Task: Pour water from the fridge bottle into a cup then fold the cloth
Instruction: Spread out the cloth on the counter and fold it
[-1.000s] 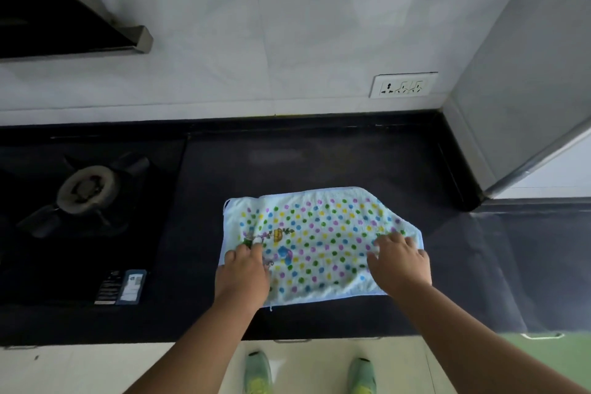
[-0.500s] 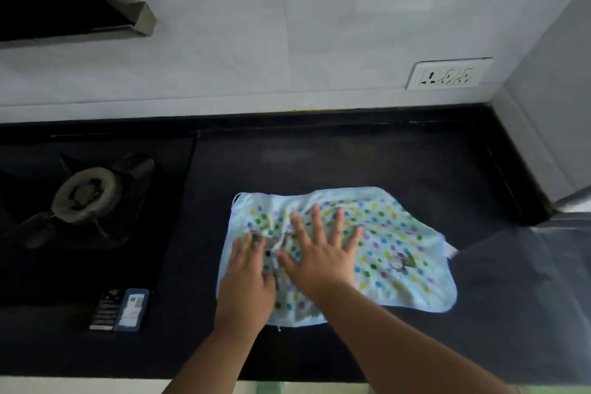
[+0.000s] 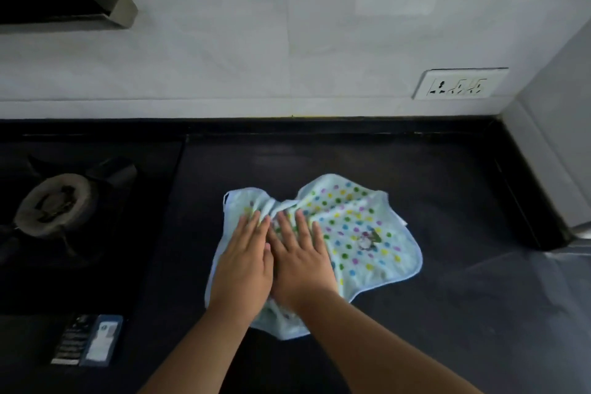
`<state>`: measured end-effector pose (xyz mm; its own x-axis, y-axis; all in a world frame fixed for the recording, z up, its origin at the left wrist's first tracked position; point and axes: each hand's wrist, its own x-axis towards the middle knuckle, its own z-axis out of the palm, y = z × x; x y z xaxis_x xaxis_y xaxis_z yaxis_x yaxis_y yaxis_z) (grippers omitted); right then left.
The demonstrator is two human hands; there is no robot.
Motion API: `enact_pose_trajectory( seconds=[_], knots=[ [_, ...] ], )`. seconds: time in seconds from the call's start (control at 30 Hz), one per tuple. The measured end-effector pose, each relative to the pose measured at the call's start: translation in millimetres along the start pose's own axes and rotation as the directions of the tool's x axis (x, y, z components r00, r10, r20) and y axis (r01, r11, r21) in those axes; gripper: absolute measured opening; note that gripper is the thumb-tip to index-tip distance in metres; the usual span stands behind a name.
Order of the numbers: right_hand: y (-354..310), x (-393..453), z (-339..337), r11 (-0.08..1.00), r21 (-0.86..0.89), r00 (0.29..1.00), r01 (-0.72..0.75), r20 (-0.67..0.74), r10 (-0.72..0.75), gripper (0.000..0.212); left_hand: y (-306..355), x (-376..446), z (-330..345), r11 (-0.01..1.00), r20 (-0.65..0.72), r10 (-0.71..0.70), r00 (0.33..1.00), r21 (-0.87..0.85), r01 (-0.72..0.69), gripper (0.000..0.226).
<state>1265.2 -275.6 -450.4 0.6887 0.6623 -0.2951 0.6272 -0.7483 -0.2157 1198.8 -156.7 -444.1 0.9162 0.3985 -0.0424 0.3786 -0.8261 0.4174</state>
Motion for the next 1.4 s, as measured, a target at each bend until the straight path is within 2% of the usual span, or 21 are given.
enact_pose_trajectory(
  seconds=[0.17,0.23,0.33,0.37,0.43,0.5,0.57,0.6,0.7,0.8,0.93,1.1,1.27,1.4],
  knots=[
    [27.8,23.1,-11.8,0.995,-0.009,0.994,0.104,-0.02,-0.104,0.067,-0.4,19.2,19.7,0.991,0.044,-0.056,0.997,0.126,0.05,0.069],
    [55.1,35.3,-23.9,0.999,0.019,0.999,0.026,-0.039,-0.026,0.07,10.0,44.2,20.6,0.978,0.074,-0.118,0.99,0.179,0.103,0.066],
    [111.5,43.4,-36.4,0.976,0.099,0.975,-0.192,-0.096,0.202,0.075,44.7,84.6,31.5,0.962,0.129,-0.177,0.976,0.232,0.144,0.063],
    [132.8,40.4,-39.8,0.952,0.12,0.95,-0.28,-0.106,0.293,0.076,64.7,93.4,40.3,0.966,0.157,-0.15,0.976,0.235,0.111,0.063],
    [176.6,25.2,-44.4,0.87,0.16,0.869,-0.466,-0.103,0.484,0.075,115.4,98.1,63.4,0.979,0.213,-0.007,0.977,0.201,-0.037,0.061],
    [216.6,-4.0,-42.4,0.742,0.198,0.741,-0.64,-0.093,0.665,0.073,168.9,82.8,90.2,0.968,0.271,0.172,0.947,0.131,-0.213,0.06],
    [241.7,-35.5,-38.6,0.626,0.214,0.627,-0.75,-0.071,0.776,0.071,207.4,58.7,110.3,0.939,0.324,0.277,0.905,0.111,-0.327,0.061],
    [246.8,-46.2,-37.5,0.594,0.211,0.598,-0.777,-0.05,0.8,0.07,217.9,49.7,115.1,0.93,0.334,0.297,0.894,0.109,-0.35,0.061],
    [246.9,-52.0,-37.6,0.576,0.192,0.58,-0.794,-0.042,0.814,0.07,216.9,49.0,115.9,0.92,0.324,0.326,0.888,0.11,-0.377,0.061],
    [242.8,-36.3,-38.7,0.617,0.183,0.615,-0.765,-0.078,0.785,0.073,192.7,78.2,103.7,0.922,0.306,0.314,0.899,0.127,-0.366,0.06],
    [217.0,21.5,-45.5,0.741,0.145,0.736,-0.656,-0.095,0.67,0.077,141.9,127.3,79.7,0.953,0.246,0.2,0.948,0.175,-0.247,0.065],
    [131.1,83.2,-46.7,0.925,0.081,0.921,-0.371,-0.1,0.378,0.081,48.8,148.4,35.2,0.966,0.164,-0.035,0.986,0.258,-0.009,0.073],
    [64.1,43.7,-24.2,0.966,0.114,0.967,-0.234,-0.078,0.243,0.076,7.7,67.4,20.1,0.934,0.102,-0.197,0.975,0.324,0.155,0.075],
    [52.0,-21.9,-13.0,0.966,0.141,0.971,-0.218,-0.067,0.229,0.073,19.2,-5.1,28.6,0.932,0.095,-0.191,0.977,0.331,0.15,0.078]
  ],
)
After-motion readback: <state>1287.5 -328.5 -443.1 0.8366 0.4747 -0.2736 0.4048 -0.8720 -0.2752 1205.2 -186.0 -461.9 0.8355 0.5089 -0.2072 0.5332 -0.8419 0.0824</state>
